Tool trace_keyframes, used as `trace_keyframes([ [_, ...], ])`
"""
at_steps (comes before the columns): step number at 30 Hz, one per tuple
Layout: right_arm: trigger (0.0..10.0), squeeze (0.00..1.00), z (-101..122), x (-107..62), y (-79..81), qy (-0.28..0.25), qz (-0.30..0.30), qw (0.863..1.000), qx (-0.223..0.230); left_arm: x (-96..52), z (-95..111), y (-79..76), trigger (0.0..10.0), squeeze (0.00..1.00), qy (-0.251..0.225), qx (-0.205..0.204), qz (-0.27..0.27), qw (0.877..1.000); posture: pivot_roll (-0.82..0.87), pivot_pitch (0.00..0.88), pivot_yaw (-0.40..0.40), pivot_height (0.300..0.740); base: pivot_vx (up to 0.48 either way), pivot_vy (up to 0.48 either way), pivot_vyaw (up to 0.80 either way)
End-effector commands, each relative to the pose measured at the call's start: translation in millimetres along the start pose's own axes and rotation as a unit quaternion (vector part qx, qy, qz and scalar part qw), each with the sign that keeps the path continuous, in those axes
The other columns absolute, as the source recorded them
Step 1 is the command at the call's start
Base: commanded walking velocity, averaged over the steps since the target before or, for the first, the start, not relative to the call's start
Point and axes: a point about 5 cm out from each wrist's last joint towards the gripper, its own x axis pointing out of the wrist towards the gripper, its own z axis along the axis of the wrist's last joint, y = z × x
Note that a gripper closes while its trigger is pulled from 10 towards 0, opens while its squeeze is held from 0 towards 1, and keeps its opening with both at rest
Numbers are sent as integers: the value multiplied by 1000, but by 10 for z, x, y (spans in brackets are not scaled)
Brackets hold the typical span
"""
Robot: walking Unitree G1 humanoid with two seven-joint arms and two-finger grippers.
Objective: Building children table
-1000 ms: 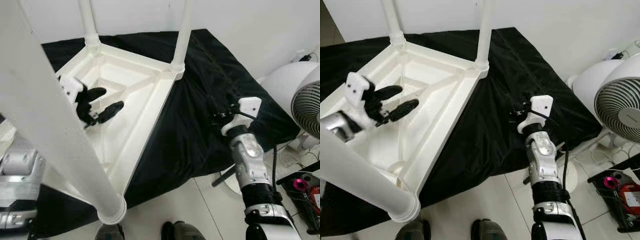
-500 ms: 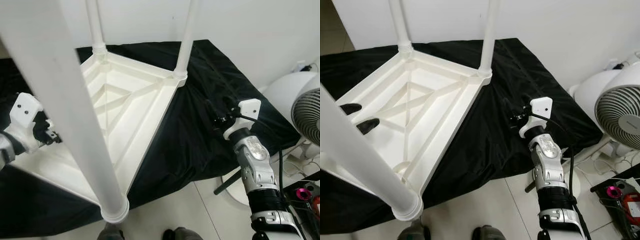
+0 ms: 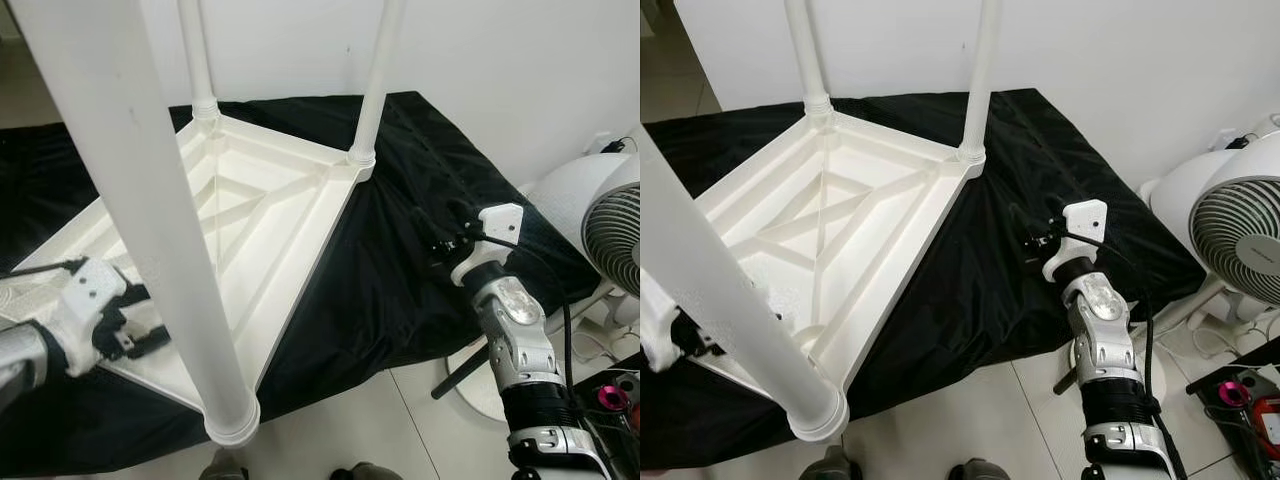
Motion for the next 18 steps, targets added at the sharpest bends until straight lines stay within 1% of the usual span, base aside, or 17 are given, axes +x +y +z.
trace_keyframes([
  [1,10000,0,-12,-29,-16,9,1,1000,-5,-87,33,-304,10000,0,-2,12,-290,957,10,10,-20,740,0,0,0],
  [4,10000,0,-22,-41,-14,12,3,1000,-6,-109,10,-339,10000,0,8,13,-299,954,11,12,-21,740,0,0,0],
  [8,10000,0,-42,-57,-4,18,10,1000,-19,-130,-12,-371,10000,0,22,25,-309,950,12,13,-22,740,0,0,0],
  [13,10000,0,-37,-51,-12,18,9,1000,-17,-136,-11,-377,10000,0,27,29,-311,949,9,15,-21,740,0,0,0],
  [14,10000,0,-37,-56,-14,18,8,1000,-16,-126,-54,-382,10000,0,41,43,-310,949,11,19,-23,740,0,0,0],
  [18,10000,0,-42,-61,-11,18,7,1000,-15,-108,-88,-382,10000,0,51,50,-307,949,11,19,-23,740,0,0,0],
])
